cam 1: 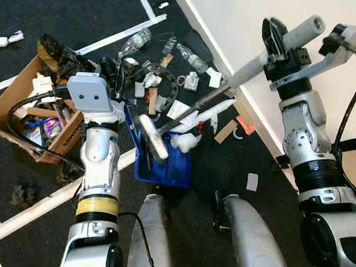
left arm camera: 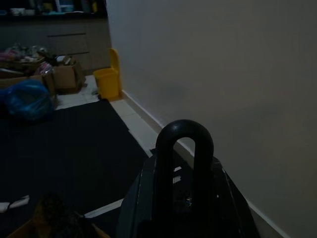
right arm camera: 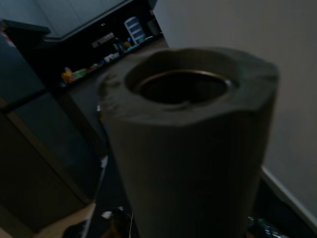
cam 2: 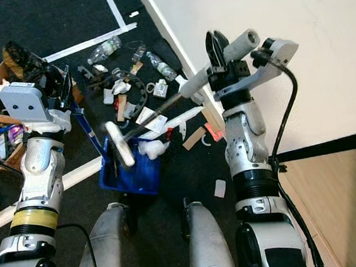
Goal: Sweep floor
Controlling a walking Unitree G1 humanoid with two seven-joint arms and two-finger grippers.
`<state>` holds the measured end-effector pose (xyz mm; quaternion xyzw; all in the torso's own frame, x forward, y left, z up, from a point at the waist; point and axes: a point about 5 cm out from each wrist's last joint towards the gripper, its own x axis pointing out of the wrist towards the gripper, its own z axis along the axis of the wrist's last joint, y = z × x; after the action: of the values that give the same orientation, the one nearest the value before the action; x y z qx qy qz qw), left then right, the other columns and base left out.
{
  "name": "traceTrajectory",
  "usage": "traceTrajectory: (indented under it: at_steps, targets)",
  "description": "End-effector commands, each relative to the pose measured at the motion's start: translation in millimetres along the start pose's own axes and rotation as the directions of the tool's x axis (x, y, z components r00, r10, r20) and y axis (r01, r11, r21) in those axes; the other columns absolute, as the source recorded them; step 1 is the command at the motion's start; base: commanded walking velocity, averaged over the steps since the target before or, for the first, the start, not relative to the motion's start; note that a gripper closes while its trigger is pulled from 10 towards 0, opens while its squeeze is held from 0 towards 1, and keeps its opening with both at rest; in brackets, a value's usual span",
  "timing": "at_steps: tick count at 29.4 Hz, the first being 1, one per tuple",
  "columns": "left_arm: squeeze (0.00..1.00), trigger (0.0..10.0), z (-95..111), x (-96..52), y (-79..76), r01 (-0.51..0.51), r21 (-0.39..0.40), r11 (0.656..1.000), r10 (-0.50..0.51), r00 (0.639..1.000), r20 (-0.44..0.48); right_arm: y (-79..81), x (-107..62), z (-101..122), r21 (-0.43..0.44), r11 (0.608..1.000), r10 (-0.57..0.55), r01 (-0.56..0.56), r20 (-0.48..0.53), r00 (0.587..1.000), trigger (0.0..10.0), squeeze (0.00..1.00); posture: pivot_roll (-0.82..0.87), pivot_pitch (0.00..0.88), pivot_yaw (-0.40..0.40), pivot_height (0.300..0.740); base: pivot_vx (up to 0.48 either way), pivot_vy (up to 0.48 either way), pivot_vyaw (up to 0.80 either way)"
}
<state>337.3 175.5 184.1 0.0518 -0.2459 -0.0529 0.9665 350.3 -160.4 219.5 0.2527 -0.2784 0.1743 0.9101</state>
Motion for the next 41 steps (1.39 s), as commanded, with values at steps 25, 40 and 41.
traceTrajectory:
  at_steps: [25, 40, 41]
  targets:
    - [0.00, 10.0, -11, -8.9, -18.8, 0.041, -0.016, 0.999, -0.042, 0.999, -0.030, -64.3, 4.7, 79, -0.144, 0.955, -0.224, 0.261, 0.229, 0.947, 10.0, 0.00, 0.08, 0.366, -0.074, 0.740, 0.000, 0.000, 0.00]
    - [0.00, 10.0, -8, -12.1, -18.3, 0.035, -0.014, 0.999, -0.035, 0.999, -0.022, -62.1, -16.9, 37, -0.417, 0.895, -0.170, 0.160, 0.013, 0.985, 10.0, 0.00, 0.09, 0.392, -0.072, 0.740, 0.000, 0.000, 0.00]
    - [0.00, 10.0, -8, -12.0, -18.3, 0.034, -0.014, 0.999, -0.035, 0.999, -0.020, -60.7, -20.0, 31, -0.412, 0.899, -0.166, 0.148, -0.009, 0.986, 10.0, 0.00, 0.09, 0.392, -0.072, 0.740, 0.000, 0.000, 0.00]
